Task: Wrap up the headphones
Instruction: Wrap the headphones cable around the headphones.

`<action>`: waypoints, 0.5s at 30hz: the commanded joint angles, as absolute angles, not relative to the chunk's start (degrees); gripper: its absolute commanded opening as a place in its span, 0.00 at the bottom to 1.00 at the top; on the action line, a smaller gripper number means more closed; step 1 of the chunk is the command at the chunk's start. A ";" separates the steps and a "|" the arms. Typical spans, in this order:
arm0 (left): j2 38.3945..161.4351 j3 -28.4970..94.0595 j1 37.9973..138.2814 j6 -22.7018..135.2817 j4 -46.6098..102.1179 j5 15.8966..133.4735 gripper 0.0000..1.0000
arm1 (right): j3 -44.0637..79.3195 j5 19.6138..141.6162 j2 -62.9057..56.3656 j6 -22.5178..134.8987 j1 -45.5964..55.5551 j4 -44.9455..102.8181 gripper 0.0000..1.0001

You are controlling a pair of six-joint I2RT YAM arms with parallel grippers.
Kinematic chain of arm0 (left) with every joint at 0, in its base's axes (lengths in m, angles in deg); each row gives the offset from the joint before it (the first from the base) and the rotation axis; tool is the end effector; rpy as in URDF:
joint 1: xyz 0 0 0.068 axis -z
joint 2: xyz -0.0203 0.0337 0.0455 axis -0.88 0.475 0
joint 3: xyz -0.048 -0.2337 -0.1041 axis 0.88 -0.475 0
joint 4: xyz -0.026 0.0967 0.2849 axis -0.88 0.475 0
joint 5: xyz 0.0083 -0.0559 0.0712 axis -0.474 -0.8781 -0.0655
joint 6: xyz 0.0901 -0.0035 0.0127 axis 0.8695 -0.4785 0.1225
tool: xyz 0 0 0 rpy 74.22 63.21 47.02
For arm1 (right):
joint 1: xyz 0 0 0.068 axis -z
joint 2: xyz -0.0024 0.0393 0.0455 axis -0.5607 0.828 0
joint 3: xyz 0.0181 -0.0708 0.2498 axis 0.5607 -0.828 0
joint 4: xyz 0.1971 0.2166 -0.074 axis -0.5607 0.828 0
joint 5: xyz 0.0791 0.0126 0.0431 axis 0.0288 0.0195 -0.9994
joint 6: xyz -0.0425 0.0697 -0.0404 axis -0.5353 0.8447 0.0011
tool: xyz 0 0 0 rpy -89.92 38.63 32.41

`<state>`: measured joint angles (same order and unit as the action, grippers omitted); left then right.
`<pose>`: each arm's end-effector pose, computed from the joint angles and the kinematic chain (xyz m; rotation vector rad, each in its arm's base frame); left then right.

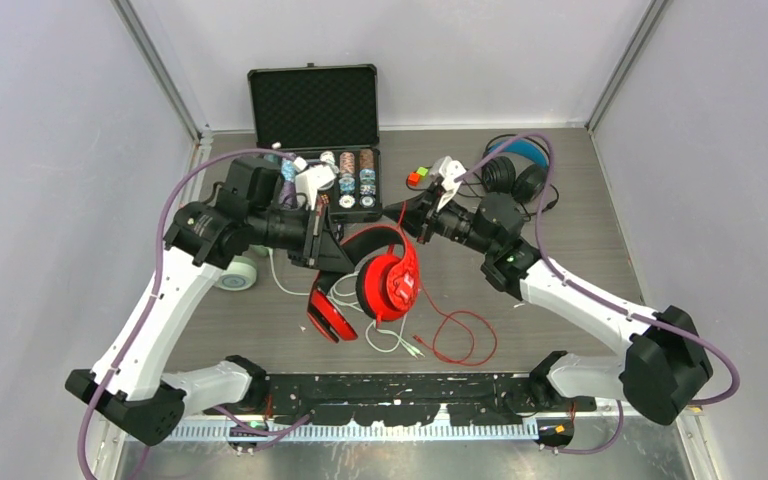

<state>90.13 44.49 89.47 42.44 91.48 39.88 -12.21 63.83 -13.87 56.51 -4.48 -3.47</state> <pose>0.2112 -0.1744 0.3976 0.4614 2.4073 -1.3191 0.2682 0.2571 0.3028 -0.7539 1.3324 0.9508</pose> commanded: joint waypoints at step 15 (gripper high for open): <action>97.87 48.26 100.74 56.11 105.00 70.54 0.00 | 2.29 61.61 -18.36 53.48 -1.09 29.45 0.01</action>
<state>96.67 44.90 98.74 53.52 101.84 61.06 -3.13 61.54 -18.00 54.22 -1.25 20.07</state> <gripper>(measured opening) 0.084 0.049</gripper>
